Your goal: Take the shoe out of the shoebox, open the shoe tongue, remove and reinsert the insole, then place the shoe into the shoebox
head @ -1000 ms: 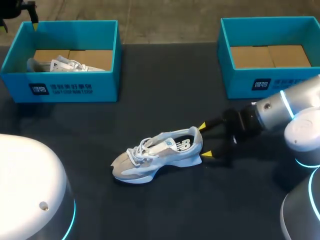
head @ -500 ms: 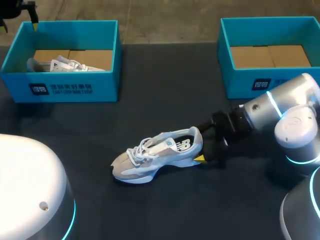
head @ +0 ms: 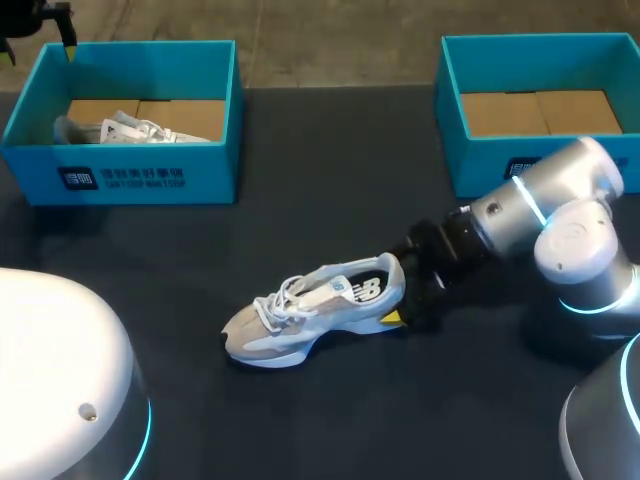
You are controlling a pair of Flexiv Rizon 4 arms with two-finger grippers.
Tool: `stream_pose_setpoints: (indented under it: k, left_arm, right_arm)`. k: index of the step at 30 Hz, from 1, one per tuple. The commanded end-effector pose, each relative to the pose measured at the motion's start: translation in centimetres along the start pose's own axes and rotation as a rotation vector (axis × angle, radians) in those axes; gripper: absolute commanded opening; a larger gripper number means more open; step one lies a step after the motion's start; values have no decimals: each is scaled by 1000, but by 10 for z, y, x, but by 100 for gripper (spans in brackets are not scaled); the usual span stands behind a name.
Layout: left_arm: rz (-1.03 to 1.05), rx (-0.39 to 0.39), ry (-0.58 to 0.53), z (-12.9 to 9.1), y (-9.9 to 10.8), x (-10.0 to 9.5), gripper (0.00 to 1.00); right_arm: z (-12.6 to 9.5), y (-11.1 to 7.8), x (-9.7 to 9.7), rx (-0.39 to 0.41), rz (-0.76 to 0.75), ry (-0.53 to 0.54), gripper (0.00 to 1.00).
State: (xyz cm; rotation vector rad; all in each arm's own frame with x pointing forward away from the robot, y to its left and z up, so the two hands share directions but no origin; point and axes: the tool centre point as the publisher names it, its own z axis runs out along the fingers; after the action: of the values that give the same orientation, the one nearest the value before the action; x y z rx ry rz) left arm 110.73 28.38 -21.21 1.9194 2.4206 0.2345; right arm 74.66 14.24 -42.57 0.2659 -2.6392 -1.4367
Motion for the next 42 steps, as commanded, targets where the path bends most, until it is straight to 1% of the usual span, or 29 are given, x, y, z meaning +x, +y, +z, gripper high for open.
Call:
stream_pose_setpoints:
  k: [1, 3, 4, 5, 7, 8, 15, 21, 23, 27, 29, 31, 36, 39, 42]
  left_arm:
    - [1, 0, 1, 0, 0, 0, 100]
    - [1, 0, 1, 0, 0, 0, 100]
    - [1, 0, 1, 0, 0, 0, 100]
    - [1, 0, 1, 0, 0, 0, 100]
    - [1, 0, 1, 0, 0, 0, 100]
    - [1, 0, 1, 0, 0, 0, 100]
    - [1, 0, 1, 0, 0, 0, 100]
    - [1, 0, 1, 0, 0, 0, 100]
    - [1, 0, 1, 0, 0, 0, 100]
    - [1, 0, 1, 0, 0, 0, 100]
    - [1, 0, 1, 0, 0, 0, 100]
    - [1, 0, 1, 0, 0, 0, 100]
    - [1, 0, 1, 0, 0, 0, 100]
    - [1, 0, 1, 0, 0, 0, 100]
    - [1, 0, 1, 0, 0, 0, 100]
  right_arm:
    - [6, -1, -7, 2, 1, 12, 100]
    - [7, 1, -7, 5, -1, 7, 100]
    - [7, 1, -7, 5, -2, 6, 83]
    - [6, 2, -7, 5, -2, 1, 47]
    - [6, 3, -5, 6, -1, -5, 9]
    - [5, 4, -4, 6, 2, -19, 0]
    - [-4, 6, 3, 4, 23, -93, 0]
    - [-16, 2, 11, 8, 68, -214, 0]
    - [-17, 2, 13, -1, 74, -238, 0]
    - [-21, 0, 16, 9, 94, -286, 0]
    - [-20, 1, 16, 13, 96, -299, 0]
    - [-24, -2, 15, 8, 96, -306, 0]
    - [-29, -2, 4, 11, 92, -315, 0]
    - [-26, -1, 0, 13, 89, -313, 0]
    - [-23, -5, -1, 8, 97, -303, 0]
